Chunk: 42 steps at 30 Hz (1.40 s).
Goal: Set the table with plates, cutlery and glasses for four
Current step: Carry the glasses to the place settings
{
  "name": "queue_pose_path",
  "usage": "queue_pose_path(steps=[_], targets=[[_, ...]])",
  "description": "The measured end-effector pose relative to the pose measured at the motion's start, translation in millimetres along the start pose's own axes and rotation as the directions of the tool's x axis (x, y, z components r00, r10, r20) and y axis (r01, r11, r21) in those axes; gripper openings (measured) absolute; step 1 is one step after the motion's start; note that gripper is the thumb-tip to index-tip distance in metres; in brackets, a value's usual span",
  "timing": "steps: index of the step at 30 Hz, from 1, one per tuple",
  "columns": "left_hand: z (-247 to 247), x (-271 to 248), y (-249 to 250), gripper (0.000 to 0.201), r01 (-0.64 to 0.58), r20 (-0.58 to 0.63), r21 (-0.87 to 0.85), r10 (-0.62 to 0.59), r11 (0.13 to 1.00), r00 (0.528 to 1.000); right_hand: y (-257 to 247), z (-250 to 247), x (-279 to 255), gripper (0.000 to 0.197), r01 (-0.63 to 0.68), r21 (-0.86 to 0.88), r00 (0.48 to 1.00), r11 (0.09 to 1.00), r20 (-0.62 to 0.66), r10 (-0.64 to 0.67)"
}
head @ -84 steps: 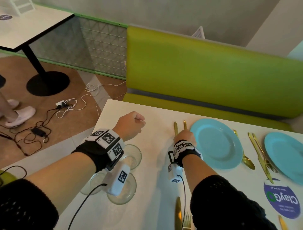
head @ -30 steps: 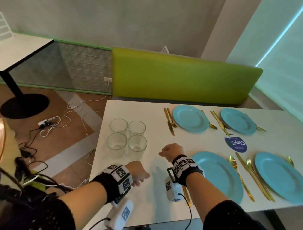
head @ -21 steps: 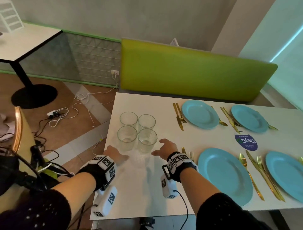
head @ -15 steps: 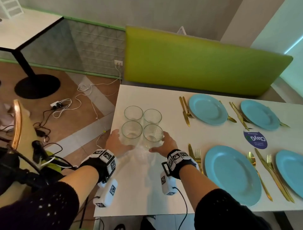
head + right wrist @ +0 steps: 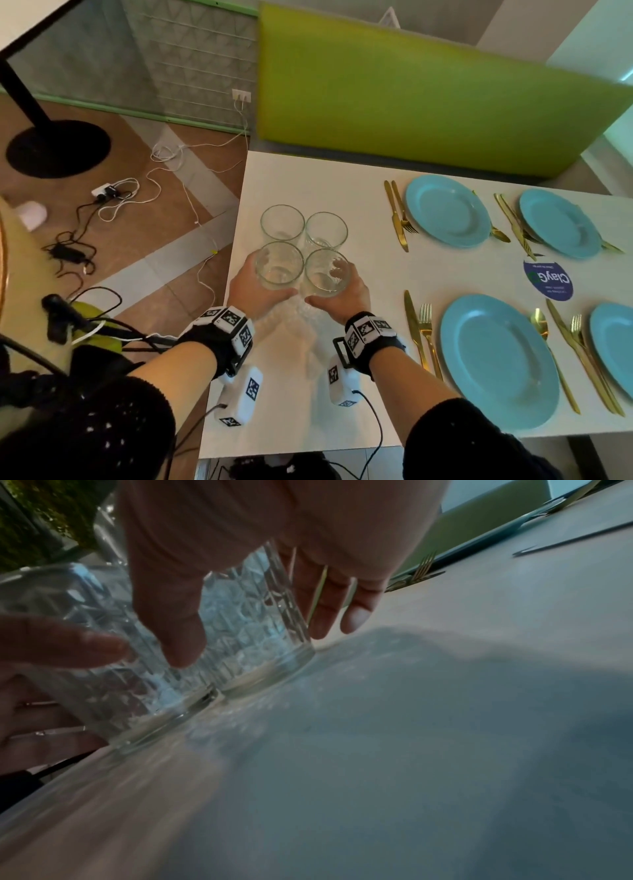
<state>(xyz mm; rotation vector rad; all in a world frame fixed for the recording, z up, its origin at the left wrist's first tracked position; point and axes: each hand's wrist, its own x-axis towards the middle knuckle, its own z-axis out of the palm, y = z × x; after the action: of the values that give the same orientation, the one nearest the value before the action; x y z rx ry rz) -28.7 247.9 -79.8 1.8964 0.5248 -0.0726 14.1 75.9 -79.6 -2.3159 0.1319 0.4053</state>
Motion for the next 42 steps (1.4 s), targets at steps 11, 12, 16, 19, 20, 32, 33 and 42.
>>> queue_pose_path(steps=[11,12,16,19,20,32,33,42], targets=[[3,-16,12,0.087,-0.091,0.065,0.051,0.088,0.995,0.994,8,-42,-22,0.076,-0.077,0.007,0.991,0.997,-0.105,0.077],[6,-18,18,0.087,-0.105,0.083,0.053,0.101,0.993,0.991,10,-52,-24,0.075,-0.089,0.008,0.987,0.996,-0.13,0.089],[32,-23,53,0.087,-0.195,0.181,0.054,0.182,0.979,0.966,21,-96,-31,0.076,-0.154,0.054,0.952,0.987,-0.26,0.163],[58,-28,83,0.086,-0.257,0.248,0.026,0.243,0.966,0.938,36,-132,-34,0.075,-0.19,0.098,0.911,0.977,-0.353,0.213],[68,-30,93,0.085,-0.274,0.271,0.02,0.258,0.962,0.927,41,-145,-35,0.074,-0.206,0.104,0.899,0.973,-0.373,0.231],[212,-27,197,0.087,-0.413,0.436,0.051,0.352,0.909,0.828,153,-309,-11,0.08,-0.352,0.265,0.724,0.898,-0.53,0.44],[229,-26,206,0.087,-0.404,0.437,0.046,0.345,0.913,0.83,165,-324,-5,0.079,-0.361,0.276,0.715,0.891,-0.531,0.455],[371,-7,270,0.087,-0.362,0.465,0.065,0.293,0.93,0.836,265,-443,59,0.085,-0.453,0.361,0.628,0.815,-0.52,0.579]])
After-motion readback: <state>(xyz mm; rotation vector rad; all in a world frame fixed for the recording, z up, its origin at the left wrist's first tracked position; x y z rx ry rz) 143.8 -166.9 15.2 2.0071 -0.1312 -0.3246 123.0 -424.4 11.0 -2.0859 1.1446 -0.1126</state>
